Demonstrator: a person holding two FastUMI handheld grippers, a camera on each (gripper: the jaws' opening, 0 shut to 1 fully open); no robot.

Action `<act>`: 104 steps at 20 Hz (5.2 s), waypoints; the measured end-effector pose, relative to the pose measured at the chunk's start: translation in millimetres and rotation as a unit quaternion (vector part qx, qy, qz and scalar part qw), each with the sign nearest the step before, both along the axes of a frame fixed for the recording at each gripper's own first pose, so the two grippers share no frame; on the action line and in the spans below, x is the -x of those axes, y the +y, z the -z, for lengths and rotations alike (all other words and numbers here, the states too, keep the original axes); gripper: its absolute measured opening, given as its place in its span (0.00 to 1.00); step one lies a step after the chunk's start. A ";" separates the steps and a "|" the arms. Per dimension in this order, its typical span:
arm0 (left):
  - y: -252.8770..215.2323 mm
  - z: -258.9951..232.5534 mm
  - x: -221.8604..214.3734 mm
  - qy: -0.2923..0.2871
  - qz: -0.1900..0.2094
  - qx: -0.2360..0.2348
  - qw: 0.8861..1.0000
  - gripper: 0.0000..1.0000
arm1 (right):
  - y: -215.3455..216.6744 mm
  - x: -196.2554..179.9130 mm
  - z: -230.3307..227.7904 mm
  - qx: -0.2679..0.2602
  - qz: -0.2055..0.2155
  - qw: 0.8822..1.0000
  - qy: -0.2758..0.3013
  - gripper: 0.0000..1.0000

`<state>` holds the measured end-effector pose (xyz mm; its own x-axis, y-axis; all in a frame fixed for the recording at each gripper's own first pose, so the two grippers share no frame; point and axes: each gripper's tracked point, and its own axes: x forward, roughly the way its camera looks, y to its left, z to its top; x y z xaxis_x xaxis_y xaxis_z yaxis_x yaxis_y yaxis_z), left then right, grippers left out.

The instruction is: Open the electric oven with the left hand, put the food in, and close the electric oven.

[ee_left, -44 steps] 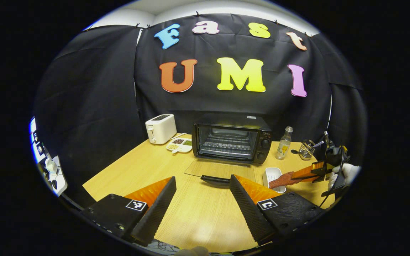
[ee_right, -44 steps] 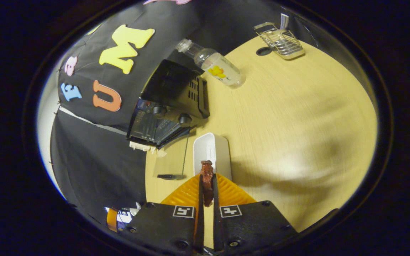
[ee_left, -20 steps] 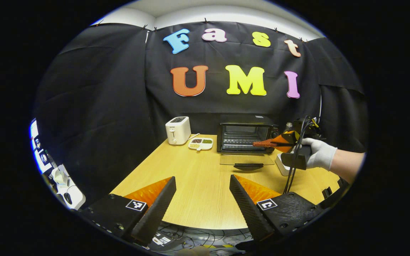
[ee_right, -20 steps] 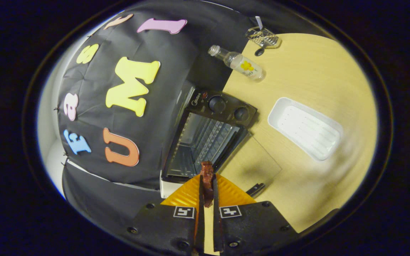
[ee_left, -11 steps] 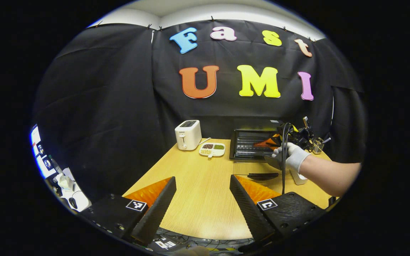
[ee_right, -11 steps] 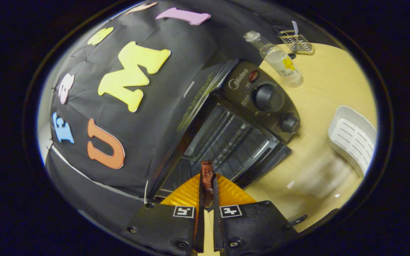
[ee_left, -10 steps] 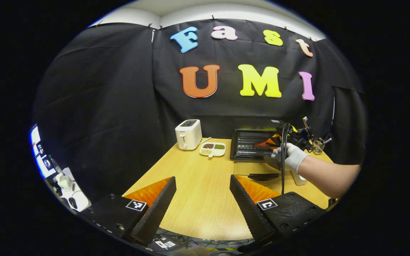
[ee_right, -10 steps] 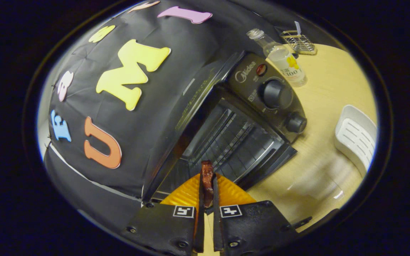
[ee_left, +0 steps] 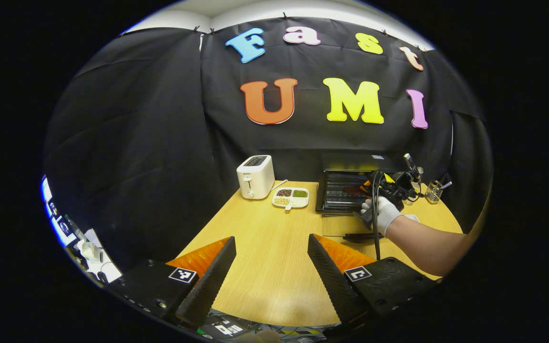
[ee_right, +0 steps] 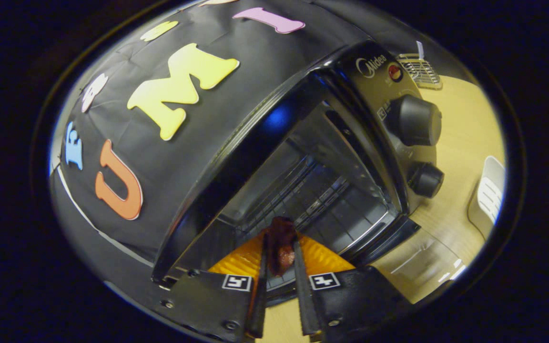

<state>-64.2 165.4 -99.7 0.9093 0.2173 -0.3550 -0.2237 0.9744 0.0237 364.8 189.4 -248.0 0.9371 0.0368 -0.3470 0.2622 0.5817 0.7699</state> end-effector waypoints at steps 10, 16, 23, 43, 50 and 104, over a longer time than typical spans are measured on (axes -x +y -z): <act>-3.3 -2.0 2.8 -0.014 0.012 0.003 1.000 0.97 | -16.9 41.9 -26.3 0.144 -0.035 0.989 -0.016 0.90; -19.5 -5.6 24.5 -0.040 0.024 0.002 0.999 0.97 | -21.3 122.4 -92.2 0.273 -0.101 0.955 -0.061 0.91; -43.7 -7.5 58.5 -0.080 0.035 0.003 0.996 0.97 | -40.1 255.6 -175.7 0.371 -0.155 0.905 -0.135 0.99; -197.3 38.4 -25.2 -0.051 0.018 -0.010 0.998 0.97 | -257.5 340.4 -188.6 0.395 -0.212 0.881 -0.151 0.99; -221.7 102.0 -87.2 -0.009 0.107 0.005 0.994 0.97 | -276.7 355.2 -194.0 0.417 -0.141 0.893 -0.097 0.99; -211.6 52.6 -277.7 -0.044 0.191 -0.009 0.980 0.97 | -258.8 391.3 -212.5 0.397 0.001 0.918 -0.021 0.99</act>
